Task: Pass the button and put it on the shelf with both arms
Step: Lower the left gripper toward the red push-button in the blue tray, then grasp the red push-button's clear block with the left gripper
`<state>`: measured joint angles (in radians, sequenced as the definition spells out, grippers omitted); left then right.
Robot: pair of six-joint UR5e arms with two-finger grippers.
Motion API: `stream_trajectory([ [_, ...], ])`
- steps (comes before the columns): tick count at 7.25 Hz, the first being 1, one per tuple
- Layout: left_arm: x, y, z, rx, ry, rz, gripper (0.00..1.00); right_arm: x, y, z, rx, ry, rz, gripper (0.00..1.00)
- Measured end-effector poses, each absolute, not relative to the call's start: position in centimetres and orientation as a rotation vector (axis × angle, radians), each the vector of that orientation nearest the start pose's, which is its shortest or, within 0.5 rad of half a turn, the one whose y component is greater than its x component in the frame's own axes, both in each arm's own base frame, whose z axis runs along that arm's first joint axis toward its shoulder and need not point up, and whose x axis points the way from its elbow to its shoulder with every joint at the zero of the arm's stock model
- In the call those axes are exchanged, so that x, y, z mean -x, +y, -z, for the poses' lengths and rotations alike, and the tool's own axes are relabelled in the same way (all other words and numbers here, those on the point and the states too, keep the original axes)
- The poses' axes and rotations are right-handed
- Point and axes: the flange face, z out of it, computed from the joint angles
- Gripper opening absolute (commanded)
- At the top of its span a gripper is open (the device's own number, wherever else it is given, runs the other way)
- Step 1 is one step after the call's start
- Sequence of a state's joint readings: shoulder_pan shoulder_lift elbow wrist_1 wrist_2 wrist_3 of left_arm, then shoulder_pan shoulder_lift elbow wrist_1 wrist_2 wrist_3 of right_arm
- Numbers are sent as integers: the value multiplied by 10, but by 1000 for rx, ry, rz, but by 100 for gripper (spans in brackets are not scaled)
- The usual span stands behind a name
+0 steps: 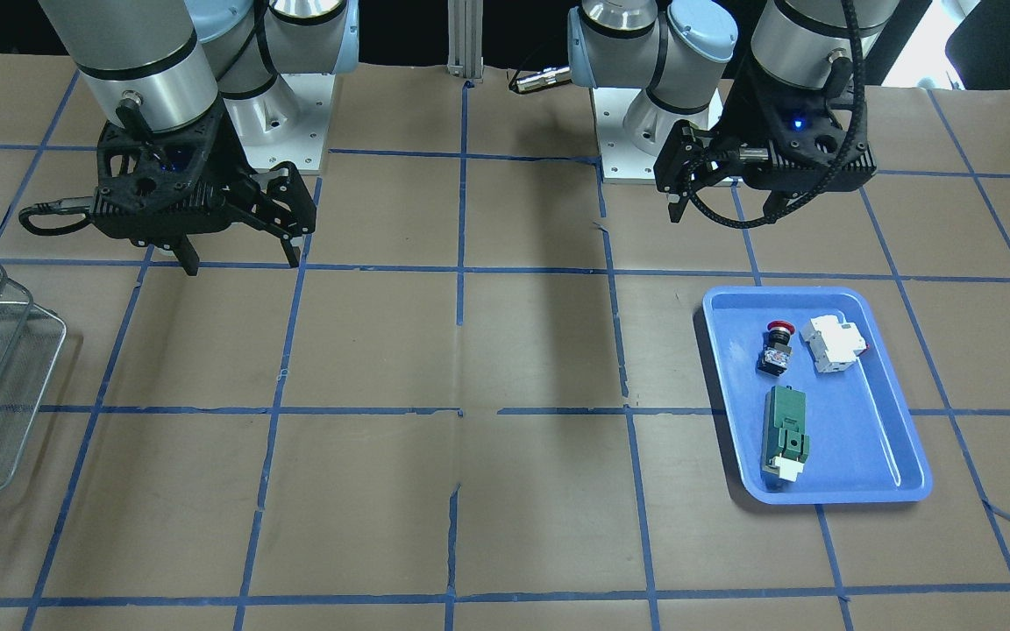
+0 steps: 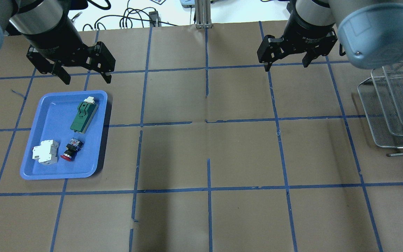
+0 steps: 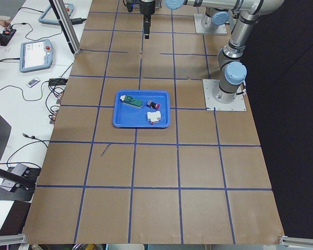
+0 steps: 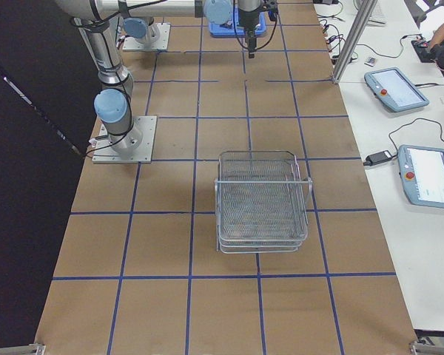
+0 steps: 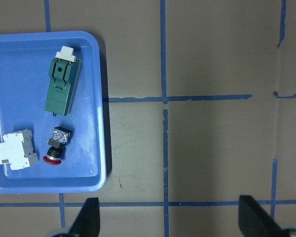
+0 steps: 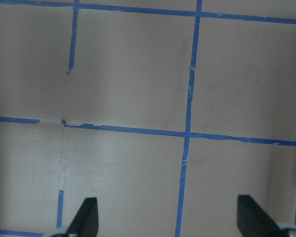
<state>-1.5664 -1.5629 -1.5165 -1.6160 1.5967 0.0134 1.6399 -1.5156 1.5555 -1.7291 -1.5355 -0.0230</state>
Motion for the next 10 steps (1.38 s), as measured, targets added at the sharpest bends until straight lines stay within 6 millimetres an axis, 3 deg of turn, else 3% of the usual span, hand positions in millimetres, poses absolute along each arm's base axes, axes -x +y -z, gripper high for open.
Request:
stream_trajectory([
  [2,121,-488,-508,-64,3116,0,100,-173,-515,-484,146,3095,182,100],
  [4,81,-489,-467,-138,3125,-119,100,-173,-516,-484,145,3095,184,100],
  [7,-21,-481,-348,-270,3163,-149,100,-172,-516,-484,144,3095,184,100],
  [9,-46,-460,-265,-408,3139,-38,100,-172,-516,-484,144,3095,183,100],
  [10,-53,-453,-241,-479,3117,-2,100,-172,-516,-484,145,3095,183,100],
])
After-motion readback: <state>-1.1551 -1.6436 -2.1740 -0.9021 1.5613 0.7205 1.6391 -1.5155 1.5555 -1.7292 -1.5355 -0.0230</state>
